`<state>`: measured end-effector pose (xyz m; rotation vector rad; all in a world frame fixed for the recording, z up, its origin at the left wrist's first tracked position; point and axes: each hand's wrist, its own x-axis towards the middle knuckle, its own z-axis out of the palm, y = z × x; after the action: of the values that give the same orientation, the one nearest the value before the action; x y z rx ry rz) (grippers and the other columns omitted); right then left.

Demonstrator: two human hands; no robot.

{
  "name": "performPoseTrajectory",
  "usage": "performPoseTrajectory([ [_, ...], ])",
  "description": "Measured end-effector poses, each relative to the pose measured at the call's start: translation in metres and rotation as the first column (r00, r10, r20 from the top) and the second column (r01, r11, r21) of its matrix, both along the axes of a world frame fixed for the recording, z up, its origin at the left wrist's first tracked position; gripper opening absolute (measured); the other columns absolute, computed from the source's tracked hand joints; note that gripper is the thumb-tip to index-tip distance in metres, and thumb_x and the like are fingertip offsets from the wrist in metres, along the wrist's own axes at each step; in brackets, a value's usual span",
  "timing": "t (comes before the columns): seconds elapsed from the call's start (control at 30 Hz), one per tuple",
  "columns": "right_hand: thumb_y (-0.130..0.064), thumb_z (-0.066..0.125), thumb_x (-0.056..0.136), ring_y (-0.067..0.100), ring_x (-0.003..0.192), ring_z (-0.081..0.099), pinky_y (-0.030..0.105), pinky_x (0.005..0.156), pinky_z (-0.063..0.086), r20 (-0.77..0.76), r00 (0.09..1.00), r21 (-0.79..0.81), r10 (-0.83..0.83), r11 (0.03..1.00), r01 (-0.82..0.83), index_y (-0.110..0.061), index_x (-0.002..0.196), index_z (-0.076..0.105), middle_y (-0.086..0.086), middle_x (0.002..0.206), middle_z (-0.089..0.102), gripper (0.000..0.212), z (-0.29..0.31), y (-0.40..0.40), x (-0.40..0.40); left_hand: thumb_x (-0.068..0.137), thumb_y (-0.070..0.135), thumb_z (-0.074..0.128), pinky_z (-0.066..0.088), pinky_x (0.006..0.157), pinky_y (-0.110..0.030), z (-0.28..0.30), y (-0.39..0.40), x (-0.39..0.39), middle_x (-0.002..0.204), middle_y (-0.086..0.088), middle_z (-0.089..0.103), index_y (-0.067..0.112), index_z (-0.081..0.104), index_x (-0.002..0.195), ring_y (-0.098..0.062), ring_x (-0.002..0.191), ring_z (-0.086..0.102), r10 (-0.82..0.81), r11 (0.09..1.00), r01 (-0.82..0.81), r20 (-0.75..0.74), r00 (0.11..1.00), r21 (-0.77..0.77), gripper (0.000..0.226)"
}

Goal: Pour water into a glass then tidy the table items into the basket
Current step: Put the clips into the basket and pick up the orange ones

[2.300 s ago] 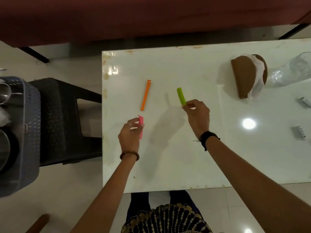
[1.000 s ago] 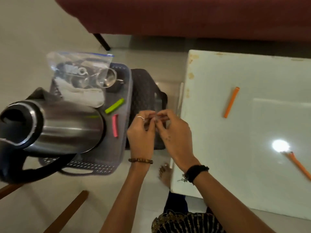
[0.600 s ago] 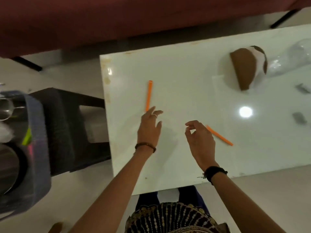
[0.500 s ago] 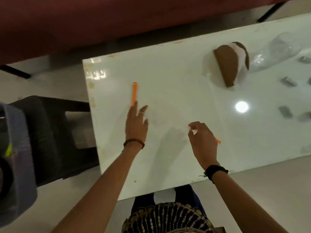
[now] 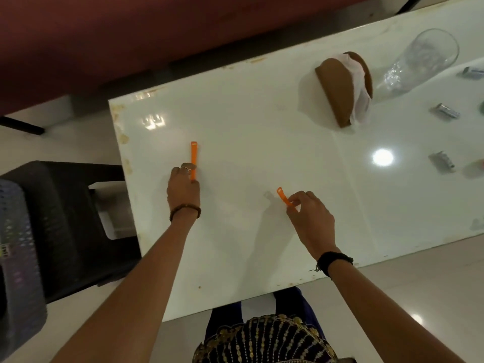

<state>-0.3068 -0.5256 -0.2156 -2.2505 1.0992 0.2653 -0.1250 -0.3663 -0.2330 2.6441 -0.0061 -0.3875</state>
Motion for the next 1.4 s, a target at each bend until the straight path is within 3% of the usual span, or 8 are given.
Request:
performPoseTrajectory([
  [0.17,-0.021,0.062,0.083,0.008,0.069,0.056,0.020,0.055,0.036,0.186,0.955,0.327,-0.233,0.931,0.164,-0.021,0.093,0.065,-0.011,0.088,0.063,0.010,0.033,0.056,0.043,0.073,-0.012,0.055,0.055,0.062,-0.029,0.025,0.020,-0.012,0.096,-0.017,0.061,0.008,0.060,0.096,-0.025,0.069,0.061,0.288,0.808,-0.376,-0.252,0.924,-0.454,0.031],
  [0.27,-0.019,0.061,0.084,0.000,0.072,0.060,0.009,0.058,0.041,0.226,0.924,0.487,-0.308,0.857,0.166,-0.019,0.090,0.067,-0.006,0.089,0.068,0.009,0.055,0.102,0.079,0.078,-0.004,0.061,0.047,0.050,-0.005,0.050,0.054,-0.018,0.094,-0.001,0.061,0.018,0.059,0.098,-0.004,0.070,0.058,0.350,0.737,-0.457,-0.296,0.889,-0.499,0.029],
  [0.47,-0.016,0.061,0.083,0.001,0.065,0.055,0.019,0.062,0.042,0.298,0.916,0.674,-0.268,0.739,-0.003,-0.017,0.085,0.067,-0.007,0.077,0.066,0.006,0.099,0.221,0.160,0.078,-0.006,0.060,0.049,0.058,-0.007,0.109,0.168,-0.007,0.083,0.012,0.063,0.022,0.060,0.094,0.006,0.065,0.061,0.520,0.596,-0.519,-0.197,0.831,-0.613,0.031],
  [0.6,-0.015,0.066,0.080,-0.004,0.055,0.054,0.012,0.054,0.042,0.364,0.910,0.728,-0.199,0.670,-0.145,-0.023,0.079,0.061,-0.003,0.076,0.067,0.010,0.118,0.306,0.206,0.078,-0.007,0.058,0.045,0.059,-0.004,0.134,0.258,0.007,0.081,0.004,0.063,0.019,0.058,0.093,0.008,0.063,0.057,0.676,0.618,-0.554,0.017,0.737,-0.558,0.029],
  [0.67,-0.013,0.067,0.081,0.004,0.056,0.056,0.023,0.056,0.043,0.384,0.909,0.738,-0.159,0.645,-0.199,-0.028,0.083,0.054,0.004,0.080,0.069,0.020,0.118,0.348,0.220,0.079,-0.002,0.059,0.043,0.061,-0.002,0.136,0.301,0.011,0.086,-0.001,0.064,0.020,0.058,0.093,0.003,0.065,0.057,0.724,0.642,-0.611,0.104,0.682,-0.463,0.026],
  [0.9,-0.024,0.058,0.087,0.029,0.082,0.064,0.043,0.069,0.051,0.304,0.933,0.450,0.192,0.834,-0.318,-0.018,0.113,0.045,0.006,0.088,0.070,0.029,0.092,0.437,0.222,0.089,0.017,0.054,0.045,0.076,-0.035,0.107,0.355,0.004,0.099,-0.013,0.057,0.010,0.059,0.097,-0.028,0.088,0.058,0.538,0.838,-0.526,0.063,0.840,-0.148,0.012],
  [1.07,-0.027,0.051,0.092,0.030,0.088,0.064,0.044,0.075,0.050,0.322,0.887,0.338,0.330,0.836,-0.433,-0.021,0.108,0.051,0.009,0.093,0.069,0.017,0.079,0.447,0.221,0.093,0.030,0.047,0.045,0.079,-0.034,0.094,0.355,0.004,0.108,-0.007,0.056,0.014,0.056,0.106,-0.024,0.097,0.055,0.523,0.842,-0.517,-0.002,0.852,-0.153,0.023],
  [1.4,-0.016,0.059,0.087,0.005,0.073,0.063,0.017,0.062,0.048,0.522,0.849,0.440,0.086,0.825,-0.354,-0.018,0.093,0.056,-0.006,0.081,0.066,0.008,0.061,0.364,0.205,0.087,0.009,0.056,0.041,0.072,-0.012,0.105,0.286,0.016,0.092,-0.011,0.068,0.006,0.063,0.090,-0.023,0.084,0.063,0.372,0.904,-0.302,0.207,0.905,-0.302,0.008],
])
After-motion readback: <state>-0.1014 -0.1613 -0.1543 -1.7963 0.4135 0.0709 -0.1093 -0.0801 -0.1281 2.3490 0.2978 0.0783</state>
